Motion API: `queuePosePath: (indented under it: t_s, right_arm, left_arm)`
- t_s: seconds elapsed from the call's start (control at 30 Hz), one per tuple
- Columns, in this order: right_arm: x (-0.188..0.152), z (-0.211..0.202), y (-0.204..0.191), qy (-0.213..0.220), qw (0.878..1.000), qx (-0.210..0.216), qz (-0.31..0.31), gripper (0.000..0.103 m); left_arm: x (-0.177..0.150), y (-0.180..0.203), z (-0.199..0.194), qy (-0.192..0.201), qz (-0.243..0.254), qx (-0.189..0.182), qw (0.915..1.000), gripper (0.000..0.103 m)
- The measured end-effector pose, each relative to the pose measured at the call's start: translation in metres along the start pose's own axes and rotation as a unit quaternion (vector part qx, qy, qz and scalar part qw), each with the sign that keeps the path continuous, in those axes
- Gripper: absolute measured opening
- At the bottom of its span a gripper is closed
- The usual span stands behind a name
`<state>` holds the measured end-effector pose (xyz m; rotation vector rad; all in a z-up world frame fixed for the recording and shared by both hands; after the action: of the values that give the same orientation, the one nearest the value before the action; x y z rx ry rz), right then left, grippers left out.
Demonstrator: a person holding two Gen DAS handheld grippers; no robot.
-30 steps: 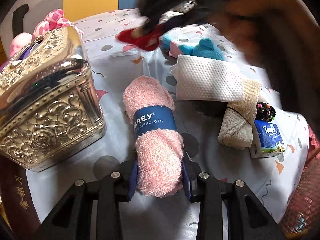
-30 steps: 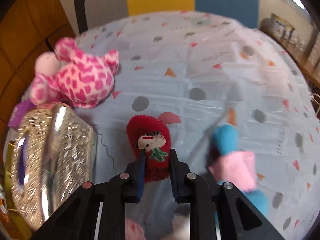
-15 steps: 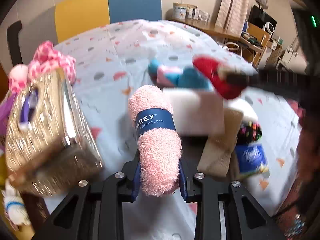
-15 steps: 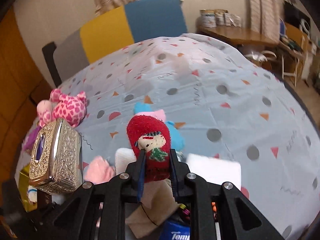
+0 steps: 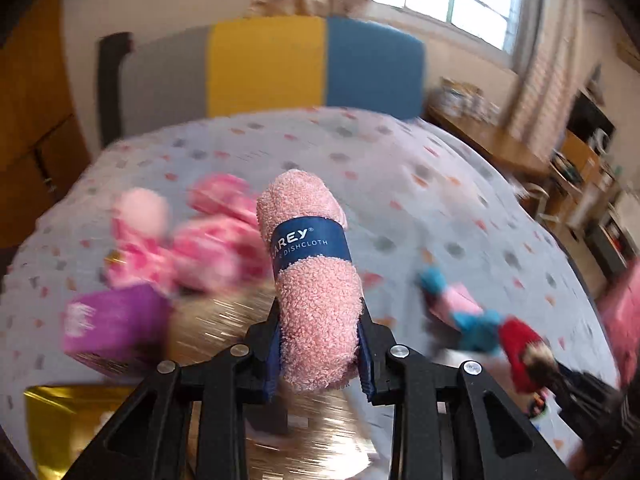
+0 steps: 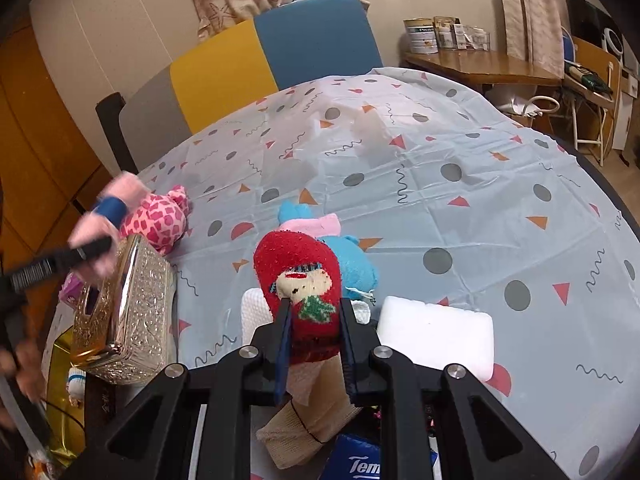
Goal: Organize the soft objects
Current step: 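Carry the dishcloth into the tray with the left gripper while the right carries the sock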
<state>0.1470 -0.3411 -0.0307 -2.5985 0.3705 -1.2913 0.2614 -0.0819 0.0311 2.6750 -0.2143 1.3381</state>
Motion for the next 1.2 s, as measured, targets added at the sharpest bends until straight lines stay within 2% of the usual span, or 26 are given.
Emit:
queuePosePath:
  t_s: [0.2, 0.33, 0.5, 0.6, 0.83, 1.2]
  right_arm:
    - [-0.004, 0.002, -0.007, -0.006, 1.000, -0.002, -0.018, 0.020]
    - [-0.007, 0.004, -0.011, -0.009, 1.000, -0.002, -0.030, 0.020]
    - [-0.010, 0.006, -0.017, -0.012, 0.999, -0.002, -0.047, 0.020]
    - [-0.011, 0.007, -0.019, -0.015, 0.998, -0.003, -0.056, 0.020]
    - [-0.017, 0.012, -0.023, -0.024, 0.997, -0.013, -0.077, 0.020]
    - [-0.027, 0.022, -0.028, -0.042, 0.993, -0.034, -0.108, 0.020]
  left_arm:
    - [0.000, -0.087, -0.020, 0.016, -0.034, 0.065, 0.9972, 0.031]
    - [-0.026, -0.133, -0.035, 0.007, -0.054, 0.096, 0.9939, 0.031]
    - [-0.067, -0.174, -0.059, -0.008, -0.083, 0.118, 0.9895, 0.031]
    - [-0.094, -0.186, -0.079, -0.013, -0.096, 0.120, 0.9881, 0.031]
    - [-0.160, -0.187, -0.122, -0.021, -0.099, 0.118, 0.9878, 0.031]
    - [-0.226, -0.207, -0.155, -0.033, -0.112, 0.176, 0.9774, 0.032]
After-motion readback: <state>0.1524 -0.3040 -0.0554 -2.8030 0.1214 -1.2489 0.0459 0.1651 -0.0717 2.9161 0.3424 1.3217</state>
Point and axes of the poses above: each gripper's, at about its wrist camera, not at the fingertips, and z roughly the way its jaws point, y to its right, x to its top, the point moved 4 cm from there along z, roughly the way its jaws point, and after that the axes turned 10 degrees about y, right-handed, at the moved point
